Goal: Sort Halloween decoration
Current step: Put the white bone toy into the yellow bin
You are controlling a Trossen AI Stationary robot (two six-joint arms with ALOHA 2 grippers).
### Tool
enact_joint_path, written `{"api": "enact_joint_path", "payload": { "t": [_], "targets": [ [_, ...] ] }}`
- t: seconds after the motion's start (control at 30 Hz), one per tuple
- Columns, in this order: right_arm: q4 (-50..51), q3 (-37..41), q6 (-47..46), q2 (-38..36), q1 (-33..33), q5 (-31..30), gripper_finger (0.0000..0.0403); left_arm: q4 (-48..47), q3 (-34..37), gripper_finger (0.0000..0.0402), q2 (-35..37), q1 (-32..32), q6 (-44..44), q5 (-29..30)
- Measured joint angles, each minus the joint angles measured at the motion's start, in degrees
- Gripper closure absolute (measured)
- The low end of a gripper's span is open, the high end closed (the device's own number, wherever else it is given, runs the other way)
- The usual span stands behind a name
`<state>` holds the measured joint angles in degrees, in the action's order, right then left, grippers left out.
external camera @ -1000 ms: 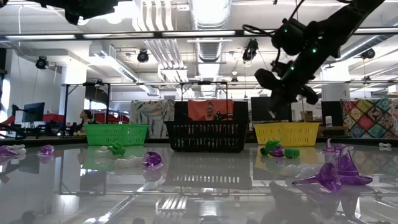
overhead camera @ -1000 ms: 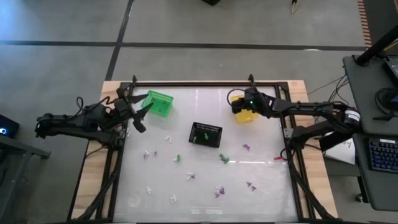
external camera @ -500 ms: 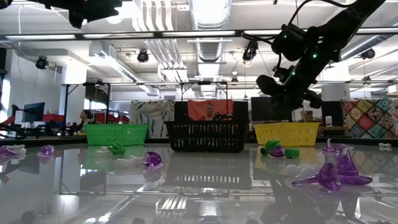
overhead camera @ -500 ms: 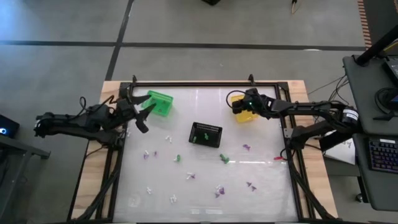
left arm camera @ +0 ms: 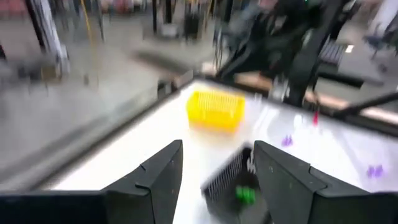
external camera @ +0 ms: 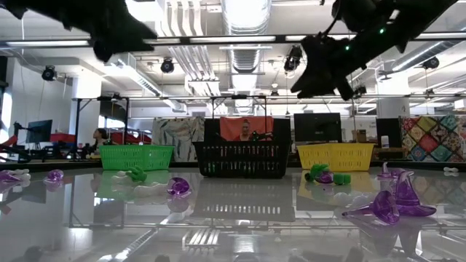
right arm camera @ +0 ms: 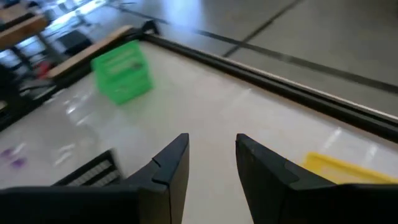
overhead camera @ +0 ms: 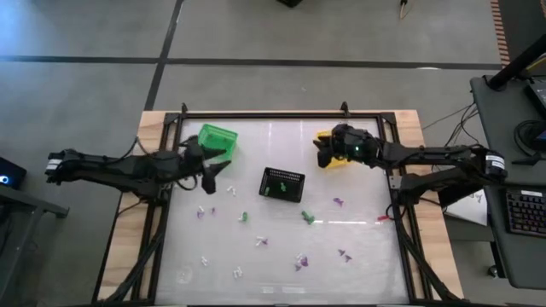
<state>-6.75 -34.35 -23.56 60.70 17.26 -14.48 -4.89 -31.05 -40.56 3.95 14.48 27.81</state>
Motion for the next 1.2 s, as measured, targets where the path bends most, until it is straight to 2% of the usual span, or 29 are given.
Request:
{"api": "enact_joint_path", "payload": {
  "t": [0.17, 0.27, 0.37, 0.53, 0.9, 1.2],
  "targets": [
    [0.02, 0.00, 0.23, -0.31, -5.70, -0.07, 0.0290, -9.38, -0.01, 0.0221, -4.28, 0.02, 14.93, -0.38],
    [0.01, 0.00, 0.18, 0.19, -8.20, -0.12, 0.0294, -14.46, -0.01, 0.0221, -7.30, 0.02, 21.32, -4.34],
    [0.09, 0.00, 0.16, 0.25, -9.99, -0.31, 0.0299, -17.29, -0.02, 0.0221, -11.15, 0.38, 23.81, -8.50],
    [0.04, 0.00, 0.14, 0.23, -11.93, -0.54, 0.0306, -19.20, -0.01, 0.0221, -19.39, 2.06, 21.71, -8.52],
    [0.03, 0.00, 0.01, 0.33, -13.68, -0.57, 0.0312, -19.18, 0.00, 0.0221, -31.02, 8.04, 14.31, 2.75],
    [0.03, -0.02, 0.06, 0.49, -13.67, -0.57, 0.0312, -16.33, 0.00, 0.0221, -36.28, 8.44, 14.34, 3.22]
  ]
}}
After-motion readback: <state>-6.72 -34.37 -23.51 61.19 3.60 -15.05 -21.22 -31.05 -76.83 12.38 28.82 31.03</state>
